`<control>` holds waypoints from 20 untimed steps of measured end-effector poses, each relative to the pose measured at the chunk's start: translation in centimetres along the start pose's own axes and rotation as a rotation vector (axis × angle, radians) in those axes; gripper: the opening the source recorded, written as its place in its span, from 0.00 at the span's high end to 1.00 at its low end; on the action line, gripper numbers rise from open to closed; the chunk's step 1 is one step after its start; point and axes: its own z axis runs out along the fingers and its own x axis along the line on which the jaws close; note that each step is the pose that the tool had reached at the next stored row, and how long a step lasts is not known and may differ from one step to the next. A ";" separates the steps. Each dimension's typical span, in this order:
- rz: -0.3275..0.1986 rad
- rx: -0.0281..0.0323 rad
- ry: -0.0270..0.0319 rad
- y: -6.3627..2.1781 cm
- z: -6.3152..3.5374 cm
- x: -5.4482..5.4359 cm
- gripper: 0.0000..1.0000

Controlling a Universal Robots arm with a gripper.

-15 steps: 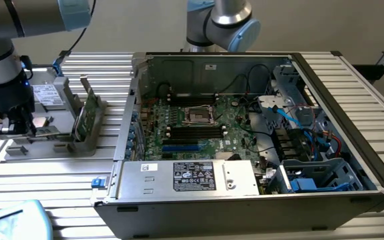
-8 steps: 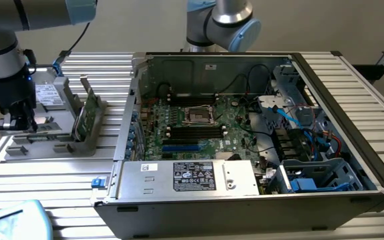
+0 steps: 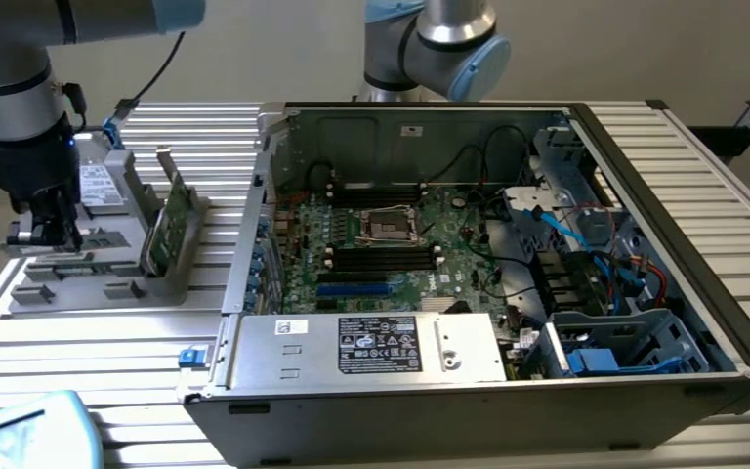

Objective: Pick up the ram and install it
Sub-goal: 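Pick up the ram and move it above insertion slot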

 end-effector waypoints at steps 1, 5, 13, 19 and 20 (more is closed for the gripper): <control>0.000 -0.0020 -0.0003 -0.22 -0.24 0.0 0.85; 0.001 -0.0097 -0.0013 -0.95 -1.53 0.0 0.85; 0.001 -0.0225 -0.0031 -2.67 -3.97 0.1 0.85; 0.002 -0.0316 -0.0044 -4.19 -5.93 0.1 0.85; 0.002 -0.0331 -0.0046 -4.43 -6.23 0.1 0.85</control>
